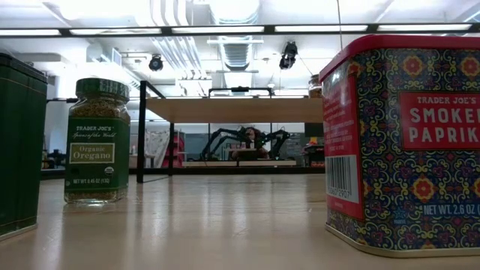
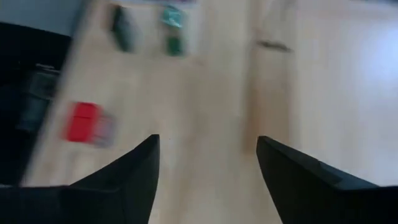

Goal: Shelf spices
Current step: Put the red seasoning can on the shelf

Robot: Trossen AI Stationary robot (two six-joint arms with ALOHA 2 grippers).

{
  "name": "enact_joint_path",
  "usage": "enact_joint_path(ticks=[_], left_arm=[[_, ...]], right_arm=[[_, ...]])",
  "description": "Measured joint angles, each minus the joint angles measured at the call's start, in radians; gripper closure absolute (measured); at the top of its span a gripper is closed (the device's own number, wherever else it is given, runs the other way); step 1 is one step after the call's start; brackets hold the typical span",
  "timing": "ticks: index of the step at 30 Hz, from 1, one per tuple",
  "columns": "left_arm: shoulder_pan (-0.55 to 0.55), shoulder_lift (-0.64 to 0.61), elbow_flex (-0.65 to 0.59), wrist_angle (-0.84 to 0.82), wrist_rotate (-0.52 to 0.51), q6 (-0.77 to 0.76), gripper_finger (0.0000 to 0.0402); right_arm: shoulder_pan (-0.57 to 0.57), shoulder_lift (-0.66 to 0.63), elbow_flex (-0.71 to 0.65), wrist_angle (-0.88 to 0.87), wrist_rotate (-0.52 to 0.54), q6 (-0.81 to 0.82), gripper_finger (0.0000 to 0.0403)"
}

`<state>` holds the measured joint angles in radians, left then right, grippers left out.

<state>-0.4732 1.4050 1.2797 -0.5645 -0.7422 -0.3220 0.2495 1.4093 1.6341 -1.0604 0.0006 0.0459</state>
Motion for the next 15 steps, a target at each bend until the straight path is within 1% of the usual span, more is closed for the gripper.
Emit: enact_joint_path(ticks=[2, 5, 8, 11, 15], left_arm=[[0.000, -0.010, 0.000, -0.009, 0.000, -0.003, 0.0198], [0.000, -0.023, 0.000, -0.040, 0.000, -0.023, 0.0198], [-0.002, -0.037, 0.000, -0.088, 0.002, -0.051, 0.0198], [-0.002, -0.051, 0.000, -0.127, 0.002, -0.069, 0.0198], [-0.002, -0.071, 0.000, -0.144, 0.002, -0.073, 0.0198]], right_arm=[[0.087, 0.022, 0.000, 0.036, 0.013, 0.043, 0.0172], [0.197, 0.072, 0.000, 0.076, 0.085, 0.103, 0.0176], [0.274, 0.152, 0.000, 0.083, 0.154, 0.158, 0.0173], [0.316, 0.246, -0.002, 0.083, 0.181, 0.208, 0.0166], [0.325, 0.359, -0.002, 0.085, 0.183, 0.291, 0.0154]])
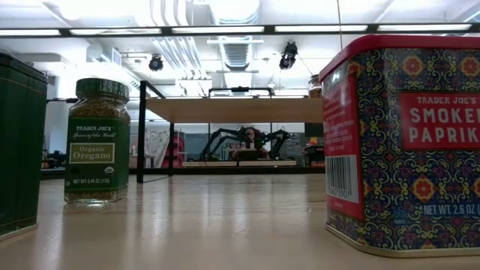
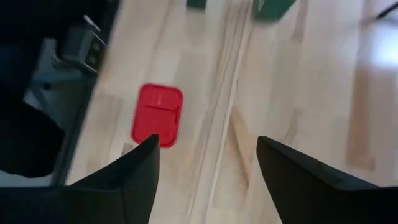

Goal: Shelf spices
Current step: Put the red seasoning can on the shelf

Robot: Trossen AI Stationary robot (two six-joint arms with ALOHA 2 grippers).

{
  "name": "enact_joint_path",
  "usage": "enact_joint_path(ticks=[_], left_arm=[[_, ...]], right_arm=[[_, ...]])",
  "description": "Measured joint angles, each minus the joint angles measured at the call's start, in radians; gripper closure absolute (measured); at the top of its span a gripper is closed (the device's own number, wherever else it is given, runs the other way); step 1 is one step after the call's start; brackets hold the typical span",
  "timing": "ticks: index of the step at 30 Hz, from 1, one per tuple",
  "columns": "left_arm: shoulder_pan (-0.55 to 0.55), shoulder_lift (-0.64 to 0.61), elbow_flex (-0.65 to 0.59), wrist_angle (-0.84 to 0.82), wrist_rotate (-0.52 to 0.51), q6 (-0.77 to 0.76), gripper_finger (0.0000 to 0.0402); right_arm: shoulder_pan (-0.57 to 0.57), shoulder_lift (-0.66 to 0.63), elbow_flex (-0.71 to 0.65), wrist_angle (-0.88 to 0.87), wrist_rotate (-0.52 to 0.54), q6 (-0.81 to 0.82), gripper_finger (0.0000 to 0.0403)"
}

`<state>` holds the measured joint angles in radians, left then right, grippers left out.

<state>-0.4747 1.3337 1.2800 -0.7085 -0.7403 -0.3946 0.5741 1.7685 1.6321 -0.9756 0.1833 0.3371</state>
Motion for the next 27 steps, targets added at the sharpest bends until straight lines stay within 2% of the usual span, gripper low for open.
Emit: enact_joint_path(ticks=[9, 17, 27], left_arm=[[0.000, -0.056, 0.000, -0.038, 0.019, -0.001, 0.0198], [0.001, -0.066, 0.000, -0.064, 0.018, 0.000, 0.0198], [0.002, -0.066, 0.000, -0.086, 0.017, 0.000, 0.0198]], right_arm=[[0.036, 0.134, 0.046, 0.064, -0.026, 0.160, 0.0122], [0.071, 0.260, 0.195, 0.029, 0.006, 0.150, 0.0110], [0.070, 0.353, 0.280, 0.005, 0.027, 0.168, 0.0110]])
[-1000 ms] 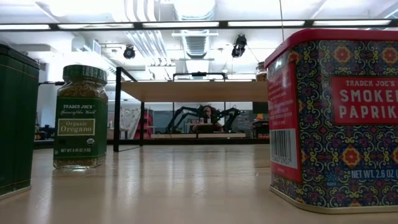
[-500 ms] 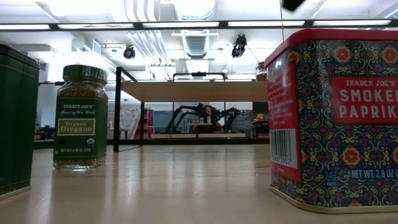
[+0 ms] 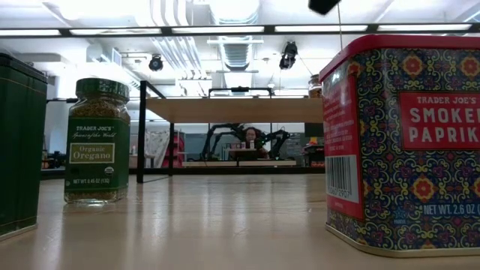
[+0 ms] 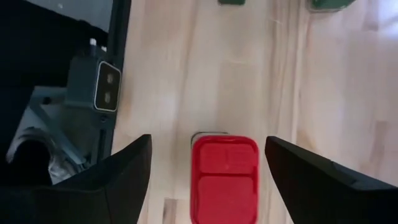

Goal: Shelf spices
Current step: Put the red seasoning can on the shelf

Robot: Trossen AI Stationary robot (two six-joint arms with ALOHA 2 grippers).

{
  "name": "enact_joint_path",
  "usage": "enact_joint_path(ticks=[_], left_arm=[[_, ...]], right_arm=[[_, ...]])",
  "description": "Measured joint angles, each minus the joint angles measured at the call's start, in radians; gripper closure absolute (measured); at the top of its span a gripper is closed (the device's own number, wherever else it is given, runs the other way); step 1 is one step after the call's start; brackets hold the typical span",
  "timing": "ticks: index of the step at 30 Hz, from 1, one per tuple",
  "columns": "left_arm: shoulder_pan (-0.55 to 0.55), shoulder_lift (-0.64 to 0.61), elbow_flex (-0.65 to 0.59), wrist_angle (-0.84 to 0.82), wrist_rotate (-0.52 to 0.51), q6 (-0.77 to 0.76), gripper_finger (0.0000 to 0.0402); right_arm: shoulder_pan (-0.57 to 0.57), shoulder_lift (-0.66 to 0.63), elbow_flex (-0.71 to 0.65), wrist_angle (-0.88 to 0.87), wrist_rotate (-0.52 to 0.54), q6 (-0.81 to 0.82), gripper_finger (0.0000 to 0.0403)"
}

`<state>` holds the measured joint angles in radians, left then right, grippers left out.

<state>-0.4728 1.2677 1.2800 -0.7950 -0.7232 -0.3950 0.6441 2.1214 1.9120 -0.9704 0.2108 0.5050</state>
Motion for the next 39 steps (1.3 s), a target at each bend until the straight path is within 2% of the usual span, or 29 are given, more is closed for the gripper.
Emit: enact_joint_path(ticks=[7, 17, 27, 32, 39], left_arm=[[0.000, -0.001, 0.000, -0.022, 0.000, -0.007, 0.0198], [0.002, -0.001, 0.000, -0.022, 0.000, -0.012, 0.0198], [0.002, -0.001, 0.000, -0.023, 0.002, -0.012, 0.0198], [0.002, -0.002, 0.000, -0.024, 0.002, -0.012, 0.0198], [0.002, -0.002, 0.000, -0.024, 0.002, -0.012, 0.0198]], right_arm=[[0.000, 0.048, -0.003, -0.073, 0.026, 0.000, 0.0111], [0.000, 0.052, -0.018, -0.072, 0.025, 0.021, 0.0109], [0.000, 0.121, -0.022, -0.065, -0.006, -0.007, 0.0096], [0.000, 0.124, -0.022, -0.064, -0.009, -0.019, 0.0131], [0.000, 0.125, -0.024, -0.060, -0.025, -0.028, 0.0216]])
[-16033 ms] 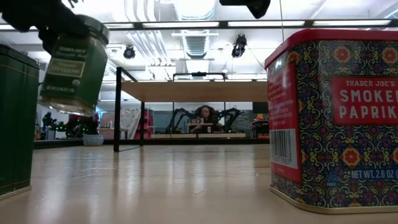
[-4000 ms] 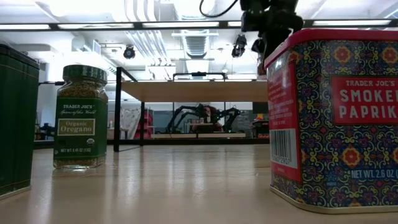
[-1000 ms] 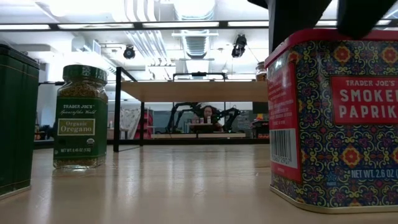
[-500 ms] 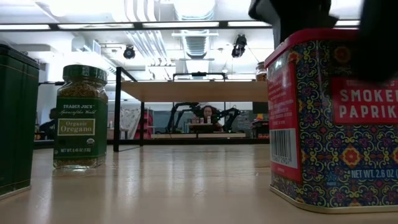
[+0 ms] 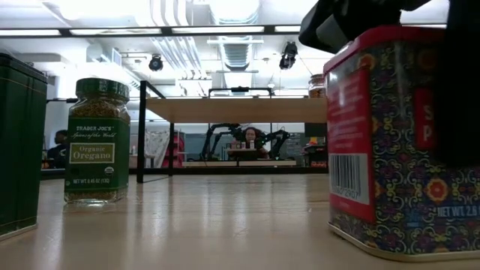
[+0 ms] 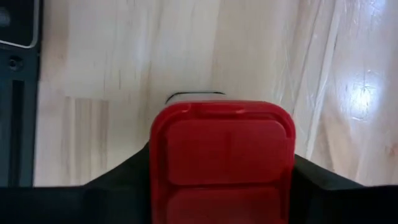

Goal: Shelf spices
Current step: Put the red seasoning can on the shelf

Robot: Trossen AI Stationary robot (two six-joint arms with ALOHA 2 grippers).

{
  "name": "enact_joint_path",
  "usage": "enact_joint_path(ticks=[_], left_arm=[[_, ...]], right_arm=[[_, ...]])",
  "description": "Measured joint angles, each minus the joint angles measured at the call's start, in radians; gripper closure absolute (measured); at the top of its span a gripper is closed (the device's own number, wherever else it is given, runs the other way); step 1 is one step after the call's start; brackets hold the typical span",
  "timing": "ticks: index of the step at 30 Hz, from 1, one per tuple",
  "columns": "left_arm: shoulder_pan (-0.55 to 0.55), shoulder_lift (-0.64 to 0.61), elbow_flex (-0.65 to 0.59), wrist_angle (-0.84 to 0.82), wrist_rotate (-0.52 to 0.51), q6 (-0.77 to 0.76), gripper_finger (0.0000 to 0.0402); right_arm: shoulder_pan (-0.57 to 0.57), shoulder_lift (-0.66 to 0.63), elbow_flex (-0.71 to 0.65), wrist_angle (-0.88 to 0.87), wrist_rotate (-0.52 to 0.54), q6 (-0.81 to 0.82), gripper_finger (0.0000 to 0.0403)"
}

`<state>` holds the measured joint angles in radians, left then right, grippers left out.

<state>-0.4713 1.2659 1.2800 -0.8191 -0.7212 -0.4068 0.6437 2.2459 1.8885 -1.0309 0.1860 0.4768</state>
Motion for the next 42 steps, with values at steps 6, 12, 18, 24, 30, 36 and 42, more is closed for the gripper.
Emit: enact_joint_path(ticks=[6, 12, 18, 24, 30, 36, 42], left_arm=[[0.000, 0.000, 0.000, -0.001, 0.000, 0.000, 0.0198], [0.000, 0.000, 0.000, 0.000, 0.000, 0.000, 0.0198], [0.000, 0.000, 0.000, -0.001, 0.000, 0.000, 0.0198], [0.000, 0.000, 0.000, -0.004, 0.000, -0.003, 0.0198], [0.000, 0.000, 0.000, -0.005, 0.005, -0.010, 0.0198], [0.000, 0.000, 0.000, -0.004, 0.005, -0.010, 0.0198], [0.000, 0.000, 0.000, -0.004, 0.005, -0.010, 0.0198]], right_arm=[[-0.001, -0.001, 0.000, -0.001, -0.003, -0.021, 0.0216], [-0.008, -0.017, -0.004, -0.033, -0.003, -0.053, 0.0196], [-0.027, -0.089, -0.003, -0.059, 0.051, -0.111, 0.0215], [-0.064, -0.190, -0.004, -0.116, 0.128, -0.177, 0.0205], [-0.132, -0.345, -0.014, -0.156, 0.246, -0.252, 0.0195], [-0.237, -0.505, -0.027, -0.141, 0.293, -0.385, 0.0215], [-0.387, -0.583, -0.030, -0.128, 0.288, -0.516, 0.0192]])
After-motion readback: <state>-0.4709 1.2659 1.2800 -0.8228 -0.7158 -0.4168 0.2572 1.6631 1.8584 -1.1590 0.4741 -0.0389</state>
